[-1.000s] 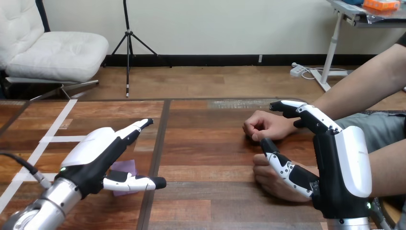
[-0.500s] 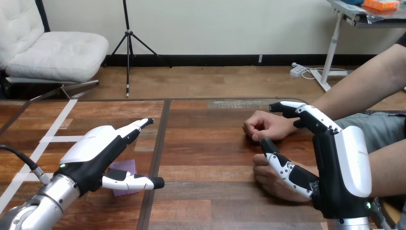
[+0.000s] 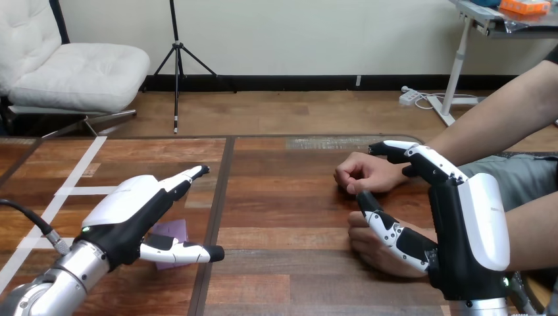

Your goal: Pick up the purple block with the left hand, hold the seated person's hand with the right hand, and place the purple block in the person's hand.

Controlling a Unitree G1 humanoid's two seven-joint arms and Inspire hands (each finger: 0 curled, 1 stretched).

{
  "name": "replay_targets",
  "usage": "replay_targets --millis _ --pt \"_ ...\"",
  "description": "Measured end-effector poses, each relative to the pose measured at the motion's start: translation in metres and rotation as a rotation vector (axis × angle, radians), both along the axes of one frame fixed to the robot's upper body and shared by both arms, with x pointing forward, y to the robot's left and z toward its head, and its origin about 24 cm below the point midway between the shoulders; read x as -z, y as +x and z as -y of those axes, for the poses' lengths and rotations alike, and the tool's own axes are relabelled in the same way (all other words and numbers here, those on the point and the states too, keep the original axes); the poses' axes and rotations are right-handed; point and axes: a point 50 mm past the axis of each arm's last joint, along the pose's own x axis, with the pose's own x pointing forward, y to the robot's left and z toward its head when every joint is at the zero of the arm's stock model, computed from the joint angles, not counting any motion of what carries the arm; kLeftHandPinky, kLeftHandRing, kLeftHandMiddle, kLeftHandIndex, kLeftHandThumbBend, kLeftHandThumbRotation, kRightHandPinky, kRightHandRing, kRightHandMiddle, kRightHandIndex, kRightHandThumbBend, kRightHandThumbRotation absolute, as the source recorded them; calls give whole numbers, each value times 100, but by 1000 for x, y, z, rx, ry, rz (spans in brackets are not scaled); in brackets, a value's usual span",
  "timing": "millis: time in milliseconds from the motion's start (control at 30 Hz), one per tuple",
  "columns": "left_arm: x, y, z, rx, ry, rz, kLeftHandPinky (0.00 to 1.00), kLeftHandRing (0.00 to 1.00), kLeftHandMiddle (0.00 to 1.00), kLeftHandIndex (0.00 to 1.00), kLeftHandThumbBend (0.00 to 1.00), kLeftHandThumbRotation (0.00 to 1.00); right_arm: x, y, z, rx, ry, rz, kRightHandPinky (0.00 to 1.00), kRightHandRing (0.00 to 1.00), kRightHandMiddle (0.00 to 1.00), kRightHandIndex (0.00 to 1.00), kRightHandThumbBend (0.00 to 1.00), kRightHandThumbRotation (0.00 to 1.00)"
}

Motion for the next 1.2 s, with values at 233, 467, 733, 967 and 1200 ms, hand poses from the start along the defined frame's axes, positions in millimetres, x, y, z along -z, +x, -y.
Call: replay_targets --millis 233,467,733,967,1200 --pt "4 0 -1 -15 35 -23 85 93 96 96 85 61 0 0 0 1 -1 -1 62 70 70 67 48 0" --pt "8 0 -2 -26 91 -51 86 94 96 97 84 63 0 0 0 -1 -4 -5 62 70 70 67 48 0" --pt "9 0 -3 -25 144 -64 85 93 95 97 83 62 0 0 0 -5 -8 -9 62 70 70 66 47 0" --pt "8 1 -5 -30 164 -67 84 92 94 96 82 61 0 0 0 -5 -12 -10 62 70 69 66 47 0" --pt "8 2 -5 -39 183 -79 82 91 93 94 81 59 0 1 1 -9 -16 -15 62 70 69 66 47 0"
